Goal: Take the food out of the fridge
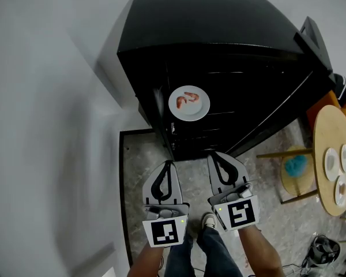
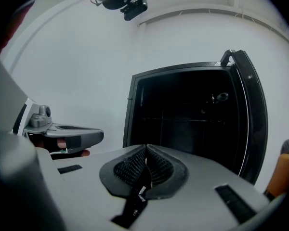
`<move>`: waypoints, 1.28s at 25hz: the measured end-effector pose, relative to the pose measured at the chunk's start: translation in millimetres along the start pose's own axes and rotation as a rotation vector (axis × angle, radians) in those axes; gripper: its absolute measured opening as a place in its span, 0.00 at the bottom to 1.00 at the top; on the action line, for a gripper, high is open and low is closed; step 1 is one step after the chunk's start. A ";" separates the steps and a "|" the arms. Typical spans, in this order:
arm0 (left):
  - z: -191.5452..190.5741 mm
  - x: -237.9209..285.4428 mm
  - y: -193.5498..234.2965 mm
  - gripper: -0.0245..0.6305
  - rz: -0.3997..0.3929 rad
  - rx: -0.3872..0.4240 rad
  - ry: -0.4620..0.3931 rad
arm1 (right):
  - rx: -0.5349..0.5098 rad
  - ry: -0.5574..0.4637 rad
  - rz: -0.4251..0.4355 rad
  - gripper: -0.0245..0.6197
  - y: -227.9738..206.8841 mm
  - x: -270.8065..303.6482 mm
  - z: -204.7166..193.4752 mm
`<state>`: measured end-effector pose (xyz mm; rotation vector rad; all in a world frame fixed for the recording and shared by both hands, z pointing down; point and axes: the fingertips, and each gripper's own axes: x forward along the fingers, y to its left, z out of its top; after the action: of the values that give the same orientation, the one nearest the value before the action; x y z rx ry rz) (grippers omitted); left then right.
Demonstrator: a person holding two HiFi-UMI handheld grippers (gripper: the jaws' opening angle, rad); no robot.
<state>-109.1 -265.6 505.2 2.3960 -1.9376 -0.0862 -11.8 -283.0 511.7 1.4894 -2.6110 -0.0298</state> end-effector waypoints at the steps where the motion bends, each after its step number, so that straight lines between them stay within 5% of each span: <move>1: -1.9 0.9 0.0 0.06 0.000 0.001 -0.002 | 0.001 0.001 -0.001 0.07 -0.2 0.7 -2.6; 15: -8.4 2.6 -1.9 0.06 0.009 0.008 -0.007 | 0.038 -0.017 -0.006 0.07 -1.0 4.8 -15.3; 32: -16.0 -4.4 3.0 0.06 0.013 -0.004 0.004 | 0.056 0.077 0.012 0.07 8.4 12.8 -43.7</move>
<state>-111.6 -261.7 521.5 2.3784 -1.9495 -0.0848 -19.8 -287.5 557.1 1.4613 -2.5796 0.1006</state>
